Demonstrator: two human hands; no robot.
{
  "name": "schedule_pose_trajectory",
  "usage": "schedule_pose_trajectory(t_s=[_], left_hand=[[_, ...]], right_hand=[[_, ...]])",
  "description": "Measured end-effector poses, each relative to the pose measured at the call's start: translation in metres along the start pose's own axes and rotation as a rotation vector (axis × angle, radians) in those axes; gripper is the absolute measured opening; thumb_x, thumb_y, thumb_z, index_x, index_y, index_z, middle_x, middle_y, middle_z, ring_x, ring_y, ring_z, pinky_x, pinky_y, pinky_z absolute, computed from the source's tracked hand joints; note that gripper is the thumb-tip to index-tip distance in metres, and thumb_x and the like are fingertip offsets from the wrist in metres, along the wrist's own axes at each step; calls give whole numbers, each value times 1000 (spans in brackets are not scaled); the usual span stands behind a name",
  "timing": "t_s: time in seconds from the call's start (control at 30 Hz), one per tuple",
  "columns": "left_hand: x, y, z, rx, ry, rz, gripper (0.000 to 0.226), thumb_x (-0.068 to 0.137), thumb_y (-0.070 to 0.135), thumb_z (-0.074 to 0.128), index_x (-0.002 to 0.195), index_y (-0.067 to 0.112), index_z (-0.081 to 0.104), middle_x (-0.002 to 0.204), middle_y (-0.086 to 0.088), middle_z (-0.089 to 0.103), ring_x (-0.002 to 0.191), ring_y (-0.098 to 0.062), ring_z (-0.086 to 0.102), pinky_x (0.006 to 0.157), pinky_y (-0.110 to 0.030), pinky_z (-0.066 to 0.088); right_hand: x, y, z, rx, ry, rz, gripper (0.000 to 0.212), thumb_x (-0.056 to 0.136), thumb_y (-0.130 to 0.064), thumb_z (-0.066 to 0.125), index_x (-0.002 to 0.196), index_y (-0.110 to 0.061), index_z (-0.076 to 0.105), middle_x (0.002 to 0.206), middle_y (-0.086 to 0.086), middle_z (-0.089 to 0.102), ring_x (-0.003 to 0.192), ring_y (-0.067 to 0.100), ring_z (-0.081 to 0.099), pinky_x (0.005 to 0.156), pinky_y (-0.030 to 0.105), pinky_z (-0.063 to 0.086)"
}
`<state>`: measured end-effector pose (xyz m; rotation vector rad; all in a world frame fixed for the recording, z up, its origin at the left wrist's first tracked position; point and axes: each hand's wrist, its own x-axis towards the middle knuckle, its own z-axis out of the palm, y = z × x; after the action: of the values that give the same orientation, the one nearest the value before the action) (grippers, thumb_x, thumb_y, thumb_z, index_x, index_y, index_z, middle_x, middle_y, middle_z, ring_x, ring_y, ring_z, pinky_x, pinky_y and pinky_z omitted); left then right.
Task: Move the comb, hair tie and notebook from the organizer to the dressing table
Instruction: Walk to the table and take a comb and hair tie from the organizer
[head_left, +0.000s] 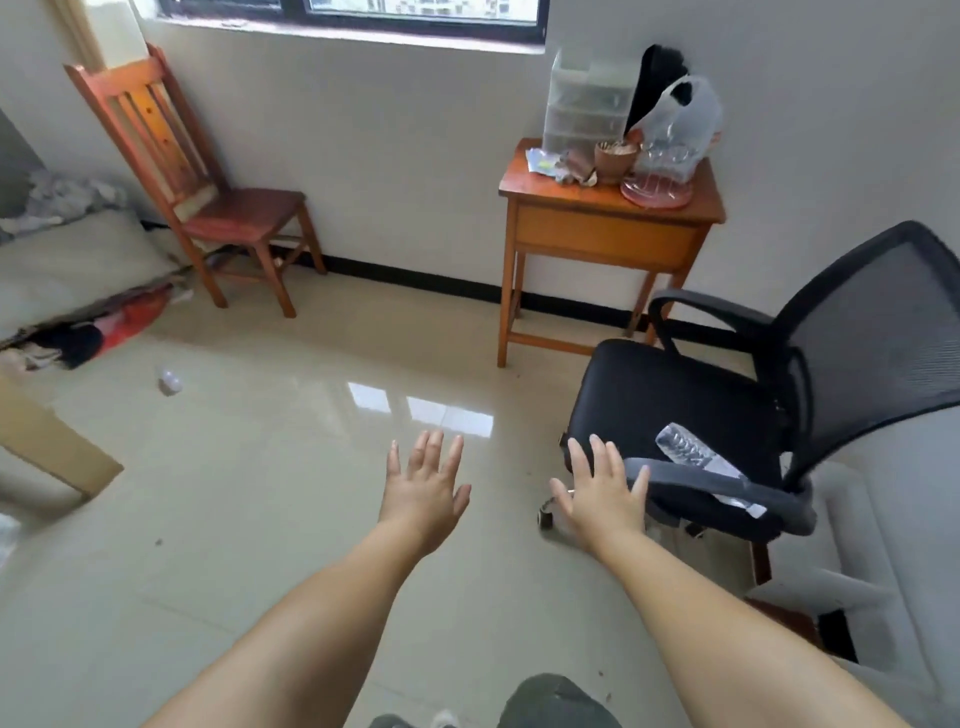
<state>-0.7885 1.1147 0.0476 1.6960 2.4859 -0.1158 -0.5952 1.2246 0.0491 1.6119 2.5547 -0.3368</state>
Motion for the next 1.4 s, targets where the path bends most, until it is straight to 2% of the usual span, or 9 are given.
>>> schedule_pose_trajectory(t_s=[0.2,0.57,0.77,0.93,1.03,1.17,1.23,1.33,1.4], left_hand=[[199,0,-24,12,6,60,61,94,46,16,144,23,-10,158,-6,-3,144,-21,-7,115,-53,-4],[506,-8,-113,-16,66,60,60,94,48,18,145,24,-5,158,-5,2,145,-21,-3,117,-52,0],[706,-17,-154,-62,184,143,60,93,48,20,145,26,-1,157,-5,6,145,-21,0,117,-53,1],[851,-25,-205,-35,219,247,58,94,45,20,144,26,-3,157,-4,6,144,-21,0,117,-53,1],[925,-15,-236,-112,243,251,58,94,44,24,144,25,2,156,-5,9,144,-23,4,117,-53,2],[1005,11,-266,-217,303,278,57,94,40,29,144,27,7,154,-7,14,142,-25,9,117,-51,5],[1040,20,-278,-281,330,245,54,94,38,31,144,28,11,154,-8,17,141,-26,13,117,-49,7],[1080,28,-292,-394,374,207,41,93,33,39,134,28,37,142,-12,36,131,-31,32,113,-46,19],[1096,29,-297,-502,403,232,25,92,28,45,113,23,56,120,-12,52,109,-34,49,104,-43,30]], right_hand=[[182,18,-37,-15,56,86,61,94,-50,19,147,-26,2,159,4,2,145,23,-4,113,59,1],[489,23,-129,16,106,71,60,94,-51,21,146,-27,6,158,5,8,145,24,2,114,56,3],[665,18,-168,183,133,135,57,95,-45,24,147,-24,12,157,7,13,144,25,10,115,47,20],[784,1,-208,280,178,166,55,95,-42,27,145,-24,16,156,4,17,142,24,17,110,46,27],[847,-3,-236,496,166,207,53,94,-34,34,144,-21,21,152,7,25,135,28,29,106,45,32],[928,1,-275,1200,156,388,48,92,-17,37,140,-18,31,126,10,50,100,26,54,87,40,48],[966,2,-292,1496,151,453,44,92,-13,38,136,-19,36,119,8,53,102,24,57,76,35,52],[1010,3,-313,1860,155,531,29,92,-10,40,119,-18,48,109,7,58,101,24,60,65,33,51],[1025,1,-324,2018,138,587,20,91,-7,39,100,-10,57,89,8,61,81,21,61,59,30,48]])
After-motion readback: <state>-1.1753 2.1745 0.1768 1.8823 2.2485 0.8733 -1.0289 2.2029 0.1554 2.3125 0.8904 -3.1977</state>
